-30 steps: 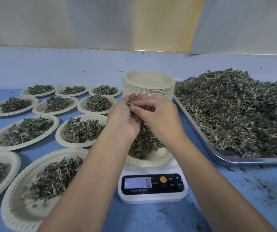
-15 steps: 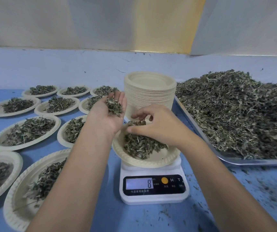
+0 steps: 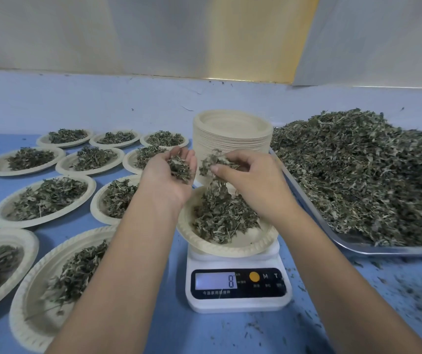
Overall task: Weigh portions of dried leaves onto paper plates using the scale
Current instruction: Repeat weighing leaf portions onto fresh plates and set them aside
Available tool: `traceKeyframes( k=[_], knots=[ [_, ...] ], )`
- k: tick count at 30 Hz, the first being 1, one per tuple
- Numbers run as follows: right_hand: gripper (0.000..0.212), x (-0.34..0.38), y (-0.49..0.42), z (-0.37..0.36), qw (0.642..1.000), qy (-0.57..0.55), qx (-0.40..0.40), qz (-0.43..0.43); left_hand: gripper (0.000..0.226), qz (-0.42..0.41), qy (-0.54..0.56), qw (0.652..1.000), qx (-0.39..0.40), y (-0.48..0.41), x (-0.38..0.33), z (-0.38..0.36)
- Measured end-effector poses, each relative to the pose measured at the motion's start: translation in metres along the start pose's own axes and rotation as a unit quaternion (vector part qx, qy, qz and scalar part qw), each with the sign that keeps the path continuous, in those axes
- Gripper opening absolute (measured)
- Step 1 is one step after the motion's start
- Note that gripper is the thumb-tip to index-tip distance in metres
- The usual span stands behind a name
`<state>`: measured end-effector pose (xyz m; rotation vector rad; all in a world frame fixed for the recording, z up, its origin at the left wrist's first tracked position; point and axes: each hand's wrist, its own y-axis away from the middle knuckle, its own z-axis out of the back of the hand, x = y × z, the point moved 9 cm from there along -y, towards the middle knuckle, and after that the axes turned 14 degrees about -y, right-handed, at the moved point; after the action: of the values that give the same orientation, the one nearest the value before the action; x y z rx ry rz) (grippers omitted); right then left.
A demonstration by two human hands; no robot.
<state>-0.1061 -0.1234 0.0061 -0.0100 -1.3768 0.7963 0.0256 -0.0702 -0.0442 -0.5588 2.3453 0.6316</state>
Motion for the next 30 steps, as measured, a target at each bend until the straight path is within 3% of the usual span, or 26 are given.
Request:
traceKeyframes(
  k=[6, 10, 14, 16, 20, 30],
  knots=[
    [0.017, -0.004, -0.004, 0.013, 0.994, -0.088, -0.067, -0.016, 0.021, 0.013, -0.049, 0.999, -0.003, 0.007, 0.015, -0.008],
    [0.008, -0.002, -0.003, 0.007, 0.997, -0.066, -0.049, -0.007, 0.025, 0.036, -0.08, 0.995, 0.038, 0.014, 0.026, -0.021],
    [0.018, 0.006, 0.001, -0.003, 0.999, 0.013, -0.026, 0.028, 0.043, 0.041, -0.121, 0.99, 0.065, 0.017, 0.033, -0.032],
    [0.027, 0.011, 0.003, -0.006, 0.997, 0.06, -0.023, 0.049, 0.037, 0.035, -0.146, 0.987, 0.064, 0.02, 0.034, -0.035],
    [0.022, 0.017, 0.005, -0.009, 0.994, 0.084, -0.016, 0.065, 0.018, 0.014, -0.162, 0.986, 0.037, 0.022, 0.037, -0.032],
    [0.01, -0.001, 0.0, -0.002, 0.998, -0.049, -0.03, -0.024, 0.017, -0.002, -0.126, 0.992, 0.011, 0.011, 0.031, -0.026]
  ],
)
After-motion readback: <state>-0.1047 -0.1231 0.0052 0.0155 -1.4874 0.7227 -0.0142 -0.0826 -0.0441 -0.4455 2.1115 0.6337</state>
